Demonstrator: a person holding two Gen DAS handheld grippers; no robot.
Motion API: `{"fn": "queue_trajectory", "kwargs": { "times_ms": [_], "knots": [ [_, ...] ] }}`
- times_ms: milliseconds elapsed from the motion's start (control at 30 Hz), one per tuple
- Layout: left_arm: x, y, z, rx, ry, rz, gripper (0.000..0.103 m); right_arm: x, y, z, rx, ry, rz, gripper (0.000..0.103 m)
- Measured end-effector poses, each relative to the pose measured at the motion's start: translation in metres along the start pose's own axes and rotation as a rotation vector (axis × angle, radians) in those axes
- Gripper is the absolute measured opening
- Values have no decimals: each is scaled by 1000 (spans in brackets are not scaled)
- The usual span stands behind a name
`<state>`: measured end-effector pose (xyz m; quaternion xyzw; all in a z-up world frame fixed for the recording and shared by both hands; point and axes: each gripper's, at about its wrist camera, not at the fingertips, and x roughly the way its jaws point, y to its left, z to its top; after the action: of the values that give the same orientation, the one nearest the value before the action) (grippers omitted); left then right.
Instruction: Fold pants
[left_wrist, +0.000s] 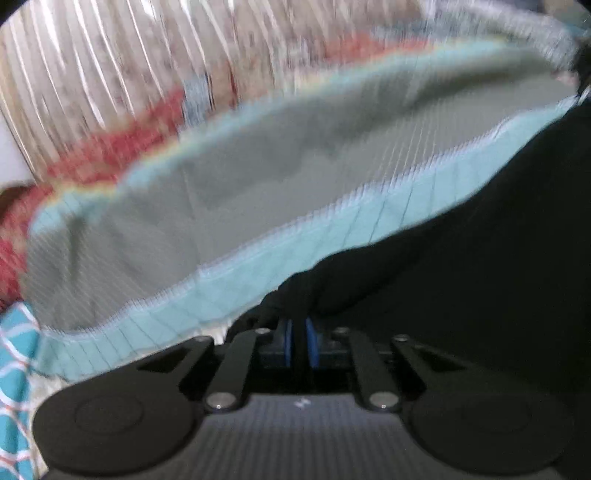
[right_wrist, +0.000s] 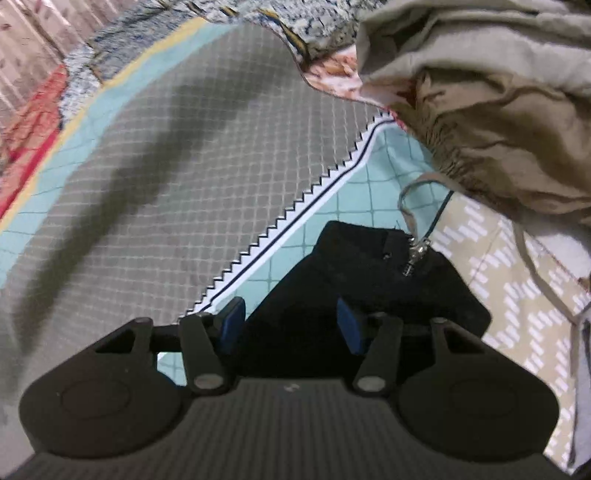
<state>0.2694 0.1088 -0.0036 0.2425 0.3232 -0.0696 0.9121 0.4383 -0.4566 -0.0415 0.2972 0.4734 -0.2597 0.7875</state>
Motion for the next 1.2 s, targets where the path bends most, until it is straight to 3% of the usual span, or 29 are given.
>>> {"fn": "queue_trajectory", "kwargs": {
  "times_ms": [133, 400, 467, 500, 633, 833, 1033, 1200],
  "knots": [
    [-80, -8, -15, -39, -149, 4, 8, 11, -6, 0, 24, 2, -15, 57],
    [-154, -47, -56, -2, -164, 27, 8, 15, -5, -5, 53, -29, -23, 61],
    [-161, -50, -57, -26, -155, 17, 8, 14, -4, -11, 25, -62, -54, 37],
    [-165, -50, -58, -44, -150, 13, 8, 11, -7, -13, 12, -71, -60, 11],
    [-173, -40, -57, -99, -160, 27, 8, -17, -42, -14, 117, -101, 80, 8],
    [-202, -20, -59, -186, -223, 89, 8, -100, -105, -35, 150, -172, 285, 8],
    [-239, -21, -87, -186, -237, 87, 8, -182, -198, -94, 125, -237, 427, 8],
    [-259, -32, -127, -190, -174, 33, 9, -204, -278, -169, 128, -241, 442, 8]
  ]
}}
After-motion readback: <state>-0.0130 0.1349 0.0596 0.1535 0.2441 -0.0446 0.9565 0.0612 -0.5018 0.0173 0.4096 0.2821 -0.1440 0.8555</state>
